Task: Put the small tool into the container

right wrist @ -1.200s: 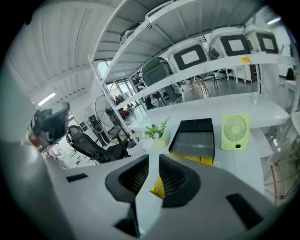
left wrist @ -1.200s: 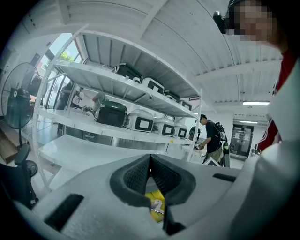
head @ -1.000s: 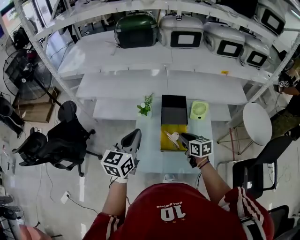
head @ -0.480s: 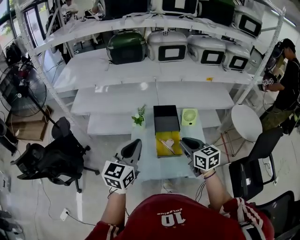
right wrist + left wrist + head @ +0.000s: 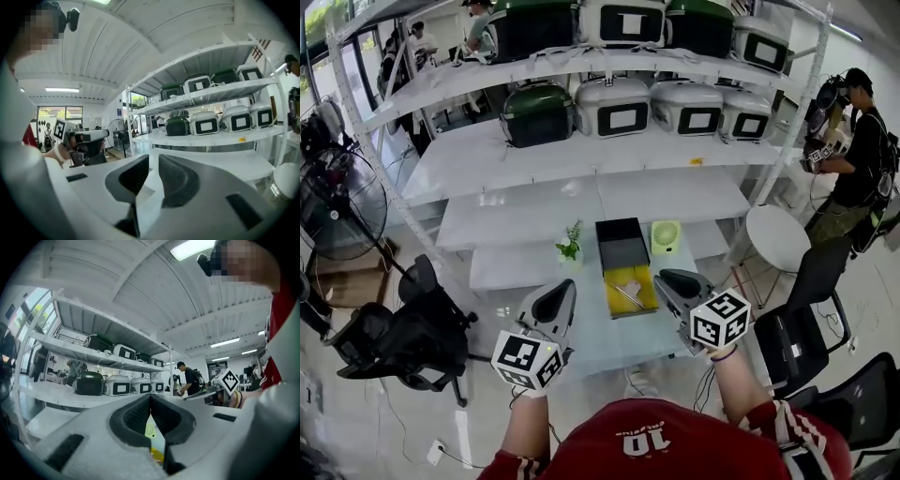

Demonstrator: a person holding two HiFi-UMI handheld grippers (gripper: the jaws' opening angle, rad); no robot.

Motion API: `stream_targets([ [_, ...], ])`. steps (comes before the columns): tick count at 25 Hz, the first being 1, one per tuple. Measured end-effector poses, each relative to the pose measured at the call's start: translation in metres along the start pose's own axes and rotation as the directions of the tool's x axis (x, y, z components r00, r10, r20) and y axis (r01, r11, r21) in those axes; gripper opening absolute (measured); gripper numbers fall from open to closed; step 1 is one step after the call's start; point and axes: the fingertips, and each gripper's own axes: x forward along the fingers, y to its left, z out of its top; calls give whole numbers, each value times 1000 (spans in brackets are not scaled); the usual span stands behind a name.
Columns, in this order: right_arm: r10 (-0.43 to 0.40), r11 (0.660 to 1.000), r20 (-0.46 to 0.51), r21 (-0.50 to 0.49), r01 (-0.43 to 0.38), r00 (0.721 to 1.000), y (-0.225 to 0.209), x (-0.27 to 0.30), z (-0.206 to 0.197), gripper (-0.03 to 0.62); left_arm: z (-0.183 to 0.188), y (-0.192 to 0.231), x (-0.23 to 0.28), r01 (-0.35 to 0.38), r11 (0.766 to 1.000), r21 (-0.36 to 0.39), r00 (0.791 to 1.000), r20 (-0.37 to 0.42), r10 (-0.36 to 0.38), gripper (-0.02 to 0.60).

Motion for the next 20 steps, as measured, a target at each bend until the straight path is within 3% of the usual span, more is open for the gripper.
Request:
stream_targets([
  [4,-21,1000,69,-15,22,997,16,-17,20,56,10,-15,-12,21,997,74,1000,-14,-20,0],
  [12,-96,995,177,-21,101,980,22,-48,44,54,43,-5,-48,-28,999,-40,990,134,33,0],
  [20,-210,973,242,-40,226,947,15,-73,57,44,44,-3,-53,-79,997,7,989,125,78,0],
])
